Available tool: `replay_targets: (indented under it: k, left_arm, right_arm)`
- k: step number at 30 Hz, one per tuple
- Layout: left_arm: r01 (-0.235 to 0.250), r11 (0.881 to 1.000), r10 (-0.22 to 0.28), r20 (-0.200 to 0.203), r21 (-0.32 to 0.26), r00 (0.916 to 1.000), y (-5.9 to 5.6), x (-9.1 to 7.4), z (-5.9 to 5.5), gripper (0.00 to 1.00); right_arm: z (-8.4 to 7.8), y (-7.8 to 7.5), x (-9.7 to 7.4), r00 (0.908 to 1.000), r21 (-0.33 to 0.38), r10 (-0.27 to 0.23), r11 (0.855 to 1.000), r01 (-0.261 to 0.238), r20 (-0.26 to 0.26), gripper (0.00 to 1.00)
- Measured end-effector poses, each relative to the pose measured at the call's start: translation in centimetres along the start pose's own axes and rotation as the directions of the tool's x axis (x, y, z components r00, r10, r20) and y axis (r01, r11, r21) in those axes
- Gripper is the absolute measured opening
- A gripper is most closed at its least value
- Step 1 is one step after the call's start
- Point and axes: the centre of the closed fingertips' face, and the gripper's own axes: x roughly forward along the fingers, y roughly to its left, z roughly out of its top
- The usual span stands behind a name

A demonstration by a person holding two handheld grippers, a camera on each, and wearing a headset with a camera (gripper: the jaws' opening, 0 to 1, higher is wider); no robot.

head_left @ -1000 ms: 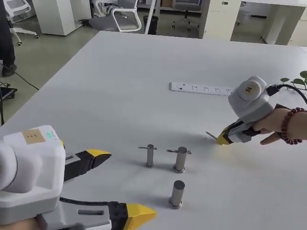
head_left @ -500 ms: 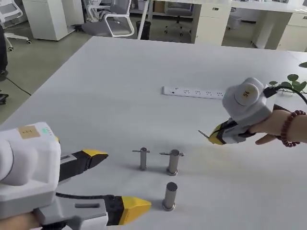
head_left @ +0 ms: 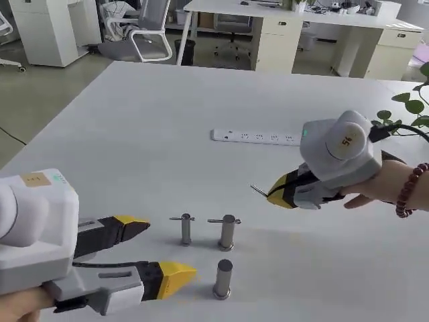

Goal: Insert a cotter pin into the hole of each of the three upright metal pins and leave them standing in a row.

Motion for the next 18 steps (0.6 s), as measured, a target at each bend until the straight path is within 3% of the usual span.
replay_targets:
  k: [8, 10, 18]
  left_arm:
    - [0.037, 0.998, -0.037, 0.002, -0.059, 0.9993, -0.9, 0.4, 0.5, 0.46]
    - [0.054, 0.992, -0.055, -0.002, -0.113, 0.9985, -1.3, 0.6, 0.6, 0.44]
    - [0.078, 0.972, -0.077, 0.013, -0.220, 0.9970, -1.6, 1.0, 1.1, 0.34]
  right_arm:
    - [2.6, 3.1, -1.4, 0.9977, -0.058, 0.012, 0.998, -0.008, 0.067, 0.00]
    - [3.0, 3.7, -1.6, 0.9981, -0.138, 0.006, 0.990, 0.002, 0.062, 0.00]
    - [5.1, 6.8, -2.0, 0.9929, -0.194, 0.052, 0.980, -0.030, 0.107, 0.00]
